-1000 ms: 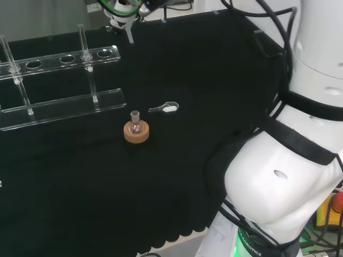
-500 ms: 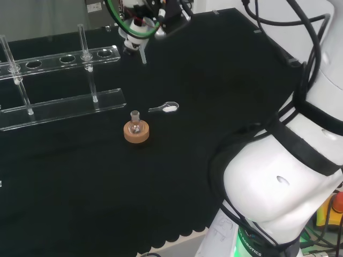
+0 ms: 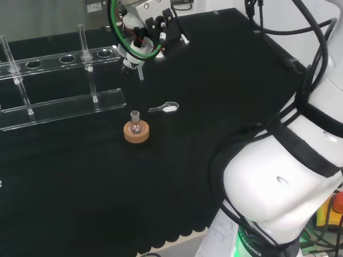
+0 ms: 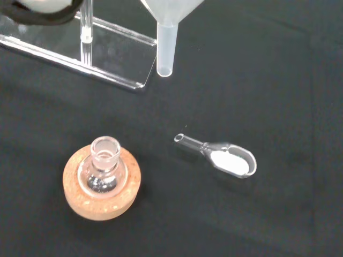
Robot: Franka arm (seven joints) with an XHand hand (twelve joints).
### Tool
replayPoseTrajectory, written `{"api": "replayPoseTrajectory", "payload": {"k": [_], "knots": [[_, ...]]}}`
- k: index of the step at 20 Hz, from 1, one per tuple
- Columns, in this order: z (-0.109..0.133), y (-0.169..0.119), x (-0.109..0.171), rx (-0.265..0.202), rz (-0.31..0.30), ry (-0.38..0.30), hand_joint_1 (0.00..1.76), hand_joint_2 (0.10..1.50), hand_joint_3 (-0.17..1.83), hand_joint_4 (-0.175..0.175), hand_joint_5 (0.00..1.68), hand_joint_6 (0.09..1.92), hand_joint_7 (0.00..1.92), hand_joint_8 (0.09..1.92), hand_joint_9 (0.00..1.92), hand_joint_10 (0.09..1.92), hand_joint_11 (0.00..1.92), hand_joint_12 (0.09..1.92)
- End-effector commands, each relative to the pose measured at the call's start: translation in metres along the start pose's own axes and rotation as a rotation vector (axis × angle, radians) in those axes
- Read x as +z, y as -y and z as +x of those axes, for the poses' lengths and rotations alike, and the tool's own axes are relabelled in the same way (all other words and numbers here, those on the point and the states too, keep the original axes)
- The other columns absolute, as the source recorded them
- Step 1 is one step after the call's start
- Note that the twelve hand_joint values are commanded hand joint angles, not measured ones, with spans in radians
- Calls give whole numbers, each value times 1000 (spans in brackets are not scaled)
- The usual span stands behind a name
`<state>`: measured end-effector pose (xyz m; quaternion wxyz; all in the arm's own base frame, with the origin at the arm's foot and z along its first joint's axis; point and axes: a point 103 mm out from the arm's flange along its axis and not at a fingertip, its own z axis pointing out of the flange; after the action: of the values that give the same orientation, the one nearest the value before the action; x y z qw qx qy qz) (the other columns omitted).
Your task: Place the funnel on the round-bottom flask.
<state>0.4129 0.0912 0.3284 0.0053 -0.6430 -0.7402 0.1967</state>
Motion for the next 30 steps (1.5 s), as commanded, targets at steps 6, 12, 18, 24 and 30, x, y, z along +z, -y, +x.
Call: {"api": "replayPoseTrajectory", "payload": {"k": [6, 12, 18, 24, 30], "knots": [[14, -16, 32, -16, 59, -8, 773, 724, 517, -58, 556, 87, 520, 707, 898, 620, 448, 1306], [23, -17, 42, -30, 53, -13, 774, 722, 521, -59, 557, 87, 519, 707, 897, 620, 445, 1307], [32, -19, 52, -46, 60, -10, 774, 720, 526, -59, 557, 87, 518, 708, 897, 621, 445, 1307], [30, -22, 63, -48, 56, -19, 774, 718, 529, -60, 557, 87, 518, 709, 896, 622, 446, 1308], [33, -23, 70, -59, 39, -43, 774, 718, 532, -61, 557, 87, 520, 711, 897, 624, 452, 1308]]}}
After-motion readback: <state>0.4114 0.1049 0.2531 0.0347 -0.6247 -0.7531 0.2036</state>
